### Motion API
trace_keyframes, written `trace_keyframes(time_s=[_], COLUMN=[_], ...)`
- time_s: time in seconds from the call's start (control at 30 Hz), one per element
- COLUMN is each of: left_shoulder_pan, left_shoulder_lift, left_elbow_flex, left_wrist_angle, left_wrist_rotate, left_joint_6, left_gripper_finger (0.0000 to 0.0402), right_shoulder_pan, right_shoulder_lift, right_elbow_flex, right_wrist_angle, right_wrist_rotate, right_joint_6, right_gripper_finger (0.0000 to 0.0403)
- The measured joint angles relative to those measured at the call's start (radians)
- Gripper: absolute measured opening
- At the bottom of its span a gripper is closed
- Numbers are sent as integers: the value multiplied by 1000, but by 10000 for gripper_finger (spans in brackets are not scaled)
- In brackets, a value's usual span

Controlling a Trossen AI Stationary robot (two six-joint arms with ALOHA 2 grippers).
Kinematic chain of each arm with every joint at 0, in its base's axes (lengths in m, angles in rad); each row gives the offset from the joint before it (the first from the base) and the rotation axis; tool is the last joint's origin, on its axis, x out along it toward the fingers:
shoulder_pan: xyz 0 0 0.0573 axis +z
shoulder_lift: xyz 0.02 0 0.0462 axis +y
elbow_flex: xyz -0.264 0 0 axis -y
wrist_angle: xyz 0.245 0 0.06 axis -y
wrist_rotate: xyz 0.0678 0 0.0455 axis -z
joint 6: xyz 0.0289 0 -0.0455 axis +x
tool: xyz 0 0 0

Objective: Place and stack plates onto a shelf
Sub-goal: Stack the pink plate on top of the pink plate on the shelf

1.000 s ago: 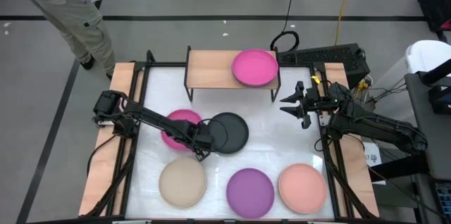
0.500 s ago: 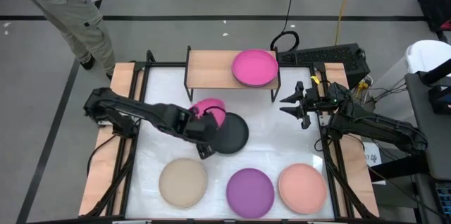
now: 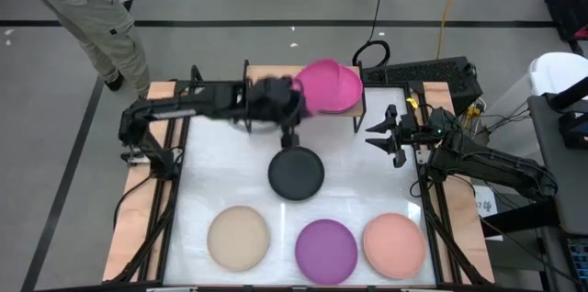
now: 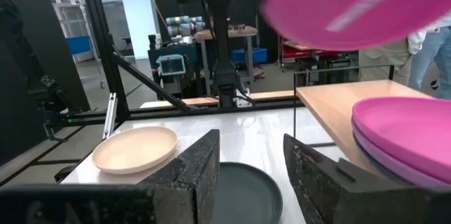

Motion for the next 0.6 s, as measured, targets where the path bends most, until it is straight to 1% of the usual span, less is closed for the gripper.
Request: trace_keyframes(time_s=[0.07, 0.23, 0.5, 0.6], left_shoulder_pan=[55, 130, 124, 125], left_shoulder_lift=[17, 91, 189, 207], left_elbow_flex=[0, 0, -1, -1], left_wrist_angle=[31, 20, 54, 91], left_wrist_rotate=[38, 49, 37, 11], left_joint_6=[38, 146, 338, 382], left_gripper_finger=[10, 10, 10, 23], right_shoulder_pan=[0, 0, -2, -2], right_shoulder_lift=[0, 0, 0, 0], right_elbow_flex=[0, 0, 0, 0], right_wrist_angle=[7, 31, 41, 41], right_wrist_rotate=[2, 52, 78, 78], right_joint_6=[0, -1, -26, -30], right_gripper_finger=[141, 141, 141, 141])
